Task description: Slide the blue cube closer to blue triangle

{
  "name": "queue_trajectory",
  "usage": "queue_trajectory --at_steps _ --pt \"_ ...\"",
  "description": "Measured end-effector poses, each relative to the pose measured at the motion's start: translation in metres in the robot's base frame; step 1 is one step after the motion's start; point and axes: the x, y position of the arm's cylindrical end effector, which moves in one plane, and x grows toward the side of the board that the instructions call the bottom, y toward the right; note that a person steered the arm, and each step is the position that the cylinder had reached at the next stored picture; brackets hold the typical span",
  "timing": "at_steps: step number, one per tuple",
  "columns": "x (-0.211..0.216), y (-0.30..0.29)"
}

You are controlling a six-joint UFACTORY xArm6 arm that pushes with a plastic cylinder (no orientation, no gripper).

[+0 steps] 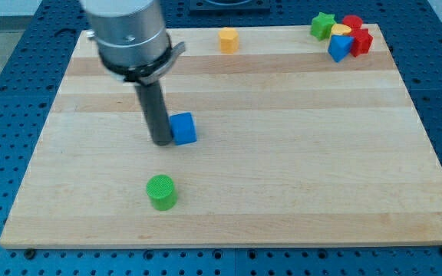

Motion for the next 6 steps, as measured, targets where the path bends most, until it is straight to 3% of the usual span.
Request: queue_trajectory --at_steps 2,3,4,5,6 --pt "-0.059 0.061" --pt "-0.060 0.066" --pt "-0.057 0.024" --pt "-0.029 -0.005" --pt "-0.011 0.009"
